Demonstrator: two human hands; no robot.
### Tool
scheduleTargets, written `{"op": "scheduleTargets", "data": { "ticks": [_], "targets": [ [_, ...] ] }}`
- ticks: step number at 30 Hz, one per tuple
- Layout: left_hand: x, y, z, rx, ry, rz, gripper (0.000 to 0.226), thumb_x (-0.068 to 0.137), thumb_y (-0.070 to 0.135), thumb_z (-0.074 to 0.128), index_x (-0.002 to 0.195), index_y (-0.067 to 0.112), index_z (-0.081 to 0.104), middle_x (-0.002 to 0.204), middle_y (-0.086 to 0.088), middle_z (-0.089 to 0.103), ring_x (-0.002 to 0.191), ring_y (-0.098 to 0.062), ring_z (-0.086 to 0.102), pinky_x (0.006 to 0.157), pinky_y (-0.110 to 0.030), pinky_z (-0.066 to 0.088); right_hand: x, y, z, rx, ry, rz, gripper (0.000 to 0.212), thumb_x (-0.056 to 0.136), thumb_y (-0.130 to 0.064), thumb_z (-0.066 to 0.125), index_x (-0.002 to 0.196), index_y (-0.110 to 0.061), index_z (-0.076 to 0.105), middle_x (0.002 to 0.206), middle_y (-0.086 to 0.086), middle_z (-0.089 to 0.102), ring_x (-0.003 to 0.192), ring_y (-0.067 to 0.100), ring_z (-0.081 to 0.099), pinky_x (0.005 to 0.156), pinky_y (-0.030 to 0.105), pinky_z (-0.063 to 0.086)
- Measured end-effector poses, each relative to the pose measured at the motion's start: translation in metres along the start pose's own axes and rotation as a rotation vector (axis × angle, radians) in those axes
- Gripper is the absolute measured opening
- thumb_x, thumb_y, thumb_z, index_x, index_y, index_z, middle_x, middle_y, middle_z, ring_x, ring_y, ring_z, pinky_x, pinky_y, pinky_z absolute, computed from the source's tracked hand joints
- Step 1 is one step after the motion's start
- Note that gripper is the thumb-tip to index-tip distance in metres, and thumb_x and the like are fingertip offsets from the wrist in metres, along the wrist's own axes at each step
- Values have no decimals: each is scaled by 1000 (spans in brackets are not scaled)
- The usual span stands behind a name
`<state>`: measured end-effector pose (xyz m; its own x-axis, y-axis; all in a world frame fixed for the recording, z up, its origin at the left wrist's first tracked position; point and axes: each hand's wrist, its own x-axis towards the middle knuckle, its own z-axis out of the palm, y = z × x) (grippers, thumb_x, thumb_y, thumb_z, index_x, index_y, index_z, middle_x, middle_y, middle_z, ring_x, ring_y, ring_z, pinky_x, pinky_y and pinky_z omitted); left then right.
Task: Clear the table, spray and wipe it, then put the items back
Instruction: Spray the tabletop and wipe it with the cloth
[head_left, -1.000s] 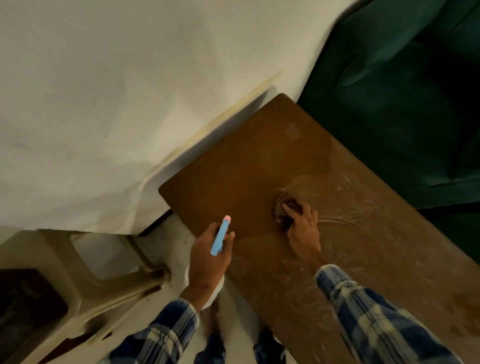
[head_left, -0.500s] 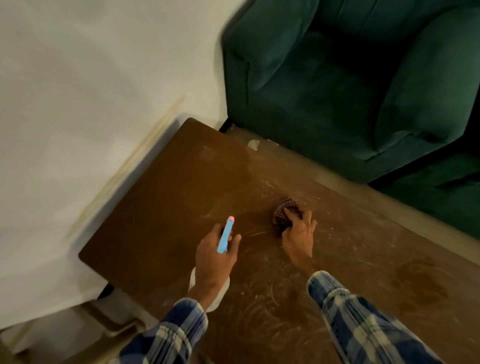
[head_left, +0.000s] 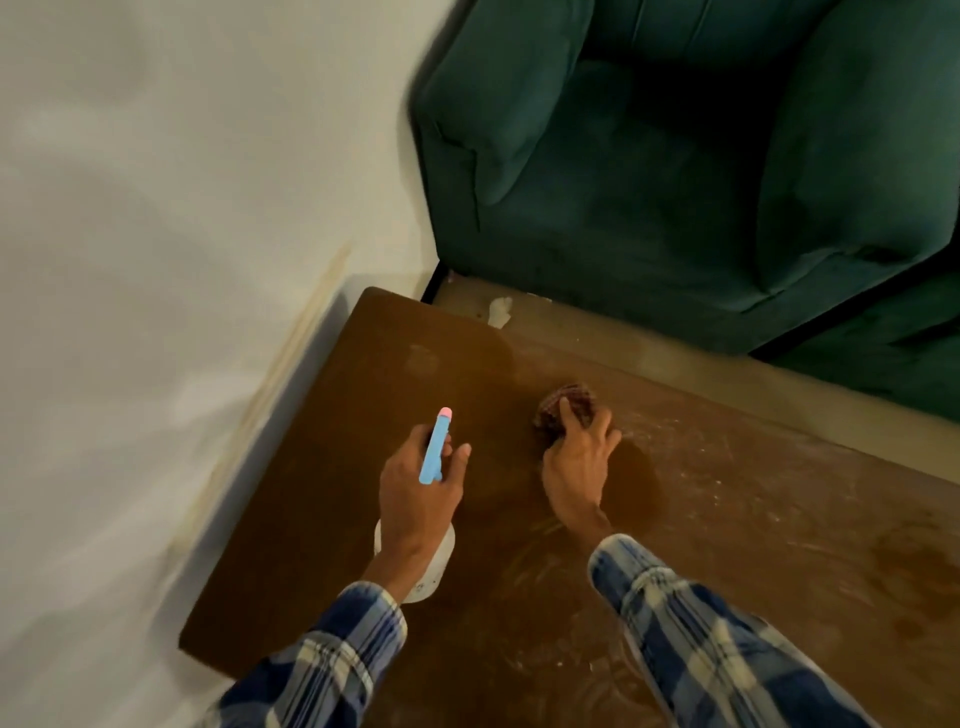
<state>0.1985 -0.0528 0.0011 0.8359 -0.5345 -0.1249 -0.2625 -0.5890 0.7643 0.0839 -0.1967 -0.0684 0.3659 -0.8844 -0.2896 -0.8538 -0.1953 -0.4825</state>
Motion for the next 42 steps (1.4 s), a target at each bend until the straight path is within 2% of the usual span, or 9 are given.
{"op": "scheduleTargets", "data": {
  "ticks": [4,8,12,21,26,30,34,37,42],
  "targets": [
    [41,-24,-34,-9,-7,76,20,89,32,73,99,19,62,77,12,60,67,-7,64,62,-26,60,2,-69,50,-128,-122,-340,62,98,-8,50,154,-31,38,160,6,18,137,33,24,108,49,44],
    [71,-37,-59,-42,-6,132,20,90,33,72,102,20,62,79,10,63,69,-7,64,63,-26,59,31,-121,80,-51,-14,-123,54,99,-14,53,150,-30,45,157,5,20,136,33,26,107,52,46],
    [99,-52,-78,-76,3,158,24,91,32,72,105,15,64,81,9,63,70,-6,64,64,-23,59,28,-157,113,-190,-170,-529,51,99,-37,58,147,-42,41,155,2,21,134,30,27,103,48,48],
    [132,-68,-104,-77,92,196,22,90,27,74,96,30,53,72,22,51,62,-5,60,62,-11,53,108,-260,142,-114,-104,-417,53,97,-16,58,147,-30,47,153,8,29,135,35,27,108,53,45],
    [131,-72,-116,-93,108,218,18,87,19,76,95,20,60,73,26,49,63,2,60,63,-3,48,91,-257,149,-204,-175,-647,52,94,-21,65,143,-33,51,153,5,28,131,33,28,106,55,46],
    [129,-77,-119,-57,143,214,19,85,17,77,96,5,66,75,13,54,60,6,54,65,2,45,77,-251,147,-96,-115,-409,52,96,-19,60,145,-33,48,154,6,28,133,33,28,105,50,47],
    [124,-81,-127,-14,134,190,23,89,21,75,103,6,66,80,4,64,64,-3,59,60,-6,47,25,-241,151,-187,-273,-703,50,96,-33,63,143,-38,44,152,5,27,129,33,31,97,52,51],
    [115,-82,-133,1,151,186,24,88,19,76,105,3,66,84,2,64,70,-7,61,65,-11,49,-13,-223,151,-144,-285,-633,58,96,-27,63,146,-41,37,154,4,25,127,31,32,94,52,53],
    [98,-80,-138,26,164,233,16,87,15,76,95,7,65,76,10,56,58,1,55,54,-7,48,-60,-179,141,-268,-401,-897,66,93,-20,64,151,-38,37,160,5,19,131,34,31,102,53,46]
  ]
}}
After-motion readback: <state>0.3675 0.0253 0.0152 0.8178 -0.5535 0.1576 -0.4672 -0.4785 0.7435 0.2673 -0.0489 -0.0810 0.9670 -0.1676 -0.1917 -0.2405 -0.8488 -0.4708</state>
